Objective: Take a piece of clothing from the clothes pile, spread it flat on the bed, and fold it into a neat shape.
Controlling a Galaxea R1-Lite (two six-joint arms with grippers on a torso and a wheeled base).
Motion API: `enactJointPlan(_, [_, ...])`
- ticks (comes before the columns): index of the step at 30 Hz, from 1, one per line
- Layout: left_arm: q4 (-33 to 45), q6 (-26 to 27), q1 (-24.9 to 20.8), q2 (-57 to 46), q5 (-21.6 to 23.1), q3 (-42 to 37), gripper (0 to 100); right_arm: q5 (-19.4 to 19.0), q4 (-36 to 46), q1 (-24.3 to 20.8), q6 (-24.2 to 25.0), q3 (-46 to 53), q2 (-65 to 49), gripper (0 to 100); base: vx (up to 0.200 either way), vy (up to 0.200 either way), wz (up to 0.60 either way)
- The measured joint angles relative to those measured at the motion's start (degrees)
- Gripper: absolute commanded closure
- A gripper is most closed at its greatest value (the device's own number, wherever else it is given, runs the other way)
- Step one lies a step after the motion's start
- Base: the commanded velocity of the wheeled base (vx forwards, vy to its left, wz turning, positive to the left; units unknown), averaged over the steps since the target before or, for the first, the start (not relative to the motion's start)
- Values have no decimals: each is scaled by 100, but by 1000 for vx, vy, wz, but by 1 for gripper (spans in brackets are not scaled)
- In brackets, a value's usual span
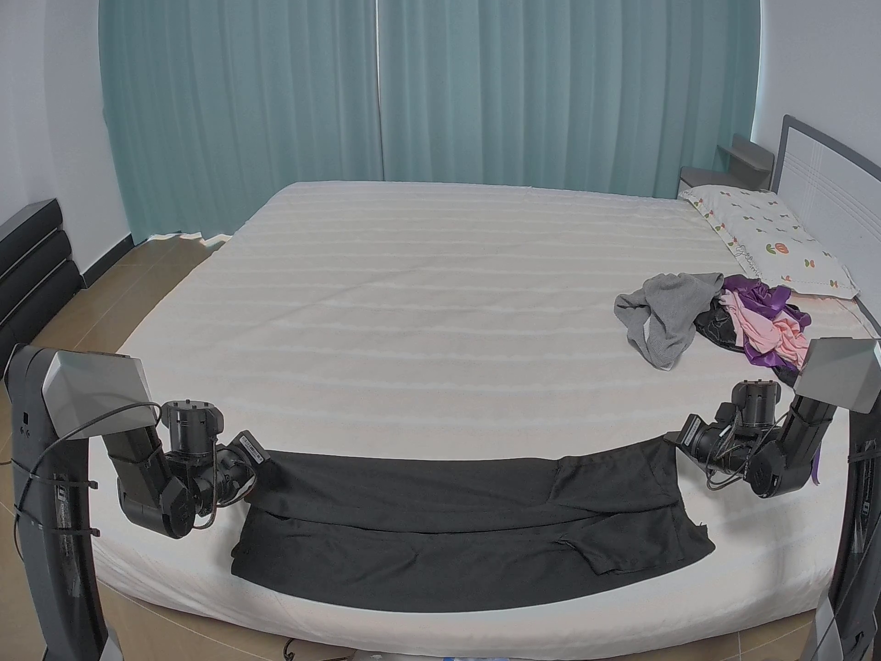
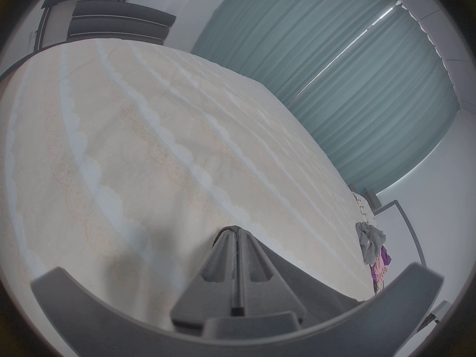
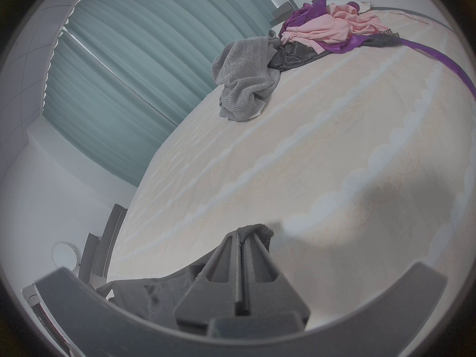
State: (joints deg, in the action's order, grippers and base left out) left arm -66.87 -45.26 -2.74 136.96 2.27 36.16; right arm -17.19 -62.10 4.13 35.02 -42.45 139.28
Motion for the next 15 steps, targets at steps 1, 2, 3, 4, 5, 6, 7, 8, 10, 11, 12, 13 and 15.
enactJointPlan(1, [0, 2, 0, 0, 2, 0, 100, -2, -2, 0, -2, 2, 6, 100, 0, 0, 0])
enactJointPlan(2, [0, 2, 0, 0, 2, -2, 100, 0, -2, -2, 0, 6, 16, 100, 0, 0, 0])
enactJointPlan(3, [0, 2, 0, 0, 5, -2, 100, 0, -2, -4, -2, 6, 24, 100, 0, 0, 0])
enactJointPlan(4, [0, 2, 2, 0, 7, -5, 100, 0, -2, -6, -5, 6, 28, 0, 0, 0, 0])
enactJointPlan(5, [0, 2, 2, 0, 7, -5, 100, 0, -2, -6, -10, 12, 33, 0, 0, 0, 0])
enactJointPlan(6, [0, 2, 2, 0, 9, -6, 0, 0, -2, -6, -10, 17, 37, 0, 0, 0, 0])
enactJointPlan(7, [-2, 5, 2, 0, 13, -13, 0, -2, -2, -6, -7, 22, 39, 0, 0, 0, 0])
enactJointPlan(8, [-2, 9, 2, 0, 13, -17, 0, -7, -4, -6, -5, 28, 41, 0, 0, 0, 0])
enactJointPlan(10, [-2, 16, 2, 0, 18, -27, 0, -22, -6, -11, 6, 56, 44, 0, 0, 0, 0])
enactJointPlan(11, [-2, 13, 2, 0, 16, -27, 0, -35, -13, -9, 12, 87, 39, 0, 0, 0, 0])
enactJointPlan(12, [-5, 9, 2, -2, 20, -27, 0, -51, -17, -9, 22, 124, 26, 0, 0, 0, 0])
enactJointPlan(13, [-6, 2, 5, -5, 24, -28, 0, -60, -35, -9, 26, 152, 11, 0, 0, 0, 0])
enactJointPlan(15, [-9, -11, 7, -9, 35, -39, 0, -68, -93, -9, 63, 235, -39, 0, 0, 0, 0])
